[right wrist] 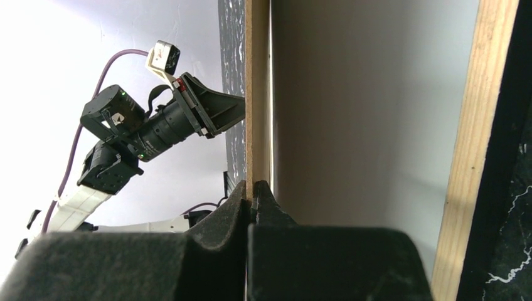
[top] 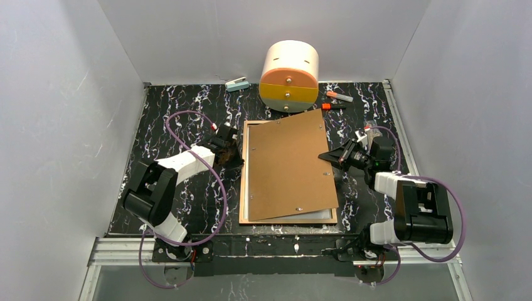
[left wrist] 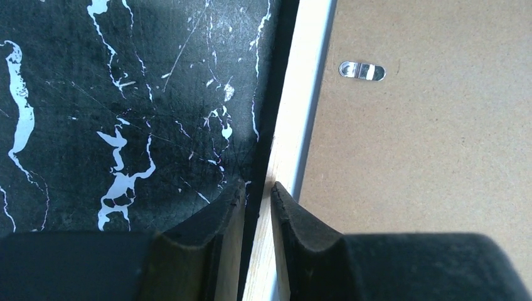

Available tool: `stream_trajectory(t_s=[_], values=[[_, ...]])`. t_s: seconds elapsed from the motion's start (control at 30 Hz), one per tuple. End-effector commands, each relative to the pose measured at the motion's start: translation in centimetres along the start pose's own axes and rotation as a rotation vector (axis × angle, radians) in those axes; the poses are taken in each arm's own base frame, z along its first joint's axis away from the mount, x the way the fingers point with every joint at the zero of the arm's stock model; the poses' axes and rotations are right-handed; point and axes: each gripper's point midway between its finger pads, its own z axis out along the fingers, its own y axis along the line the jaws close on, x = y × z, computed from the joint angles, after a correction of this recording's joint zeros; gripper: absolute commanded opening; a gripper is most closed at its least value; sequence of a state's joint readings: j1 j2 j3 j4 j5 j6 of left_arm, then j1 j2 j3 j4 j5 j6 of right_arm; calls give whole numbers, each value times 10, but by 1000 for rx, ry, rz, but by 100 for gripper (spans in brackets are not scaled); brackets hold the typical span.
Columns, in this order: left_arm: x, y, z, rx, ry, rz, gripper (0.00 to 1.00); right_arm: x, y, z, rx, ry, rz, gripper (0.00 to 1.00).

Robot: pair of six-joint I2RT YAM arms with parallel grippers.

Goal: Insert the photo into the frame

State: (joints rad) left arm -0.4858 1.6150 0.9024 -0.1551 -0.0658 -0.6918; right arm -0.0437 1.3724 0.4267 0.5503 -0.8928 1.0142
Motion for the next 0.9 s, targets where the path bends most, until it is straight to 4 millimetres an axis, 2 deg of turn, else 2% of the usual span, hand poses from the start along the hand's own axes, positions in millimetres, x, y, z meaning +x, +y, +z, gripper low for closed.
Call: stream_trajectory(t_s=[0.0,0.43,0.67,0.87], values=[[22,19,9,-51,67,7,20,-2,8,1,-65,0,-70,1],[29,13,14,-19,99,-13,17,11,-14,7,-98,4,-102,1],[31,20,15,-46,103,-11,16,0,-10,7,-107,-72,-181,1],[27,18,11,-30,90,-11,16,-9,-11,9,-111,-122,-191,1]])
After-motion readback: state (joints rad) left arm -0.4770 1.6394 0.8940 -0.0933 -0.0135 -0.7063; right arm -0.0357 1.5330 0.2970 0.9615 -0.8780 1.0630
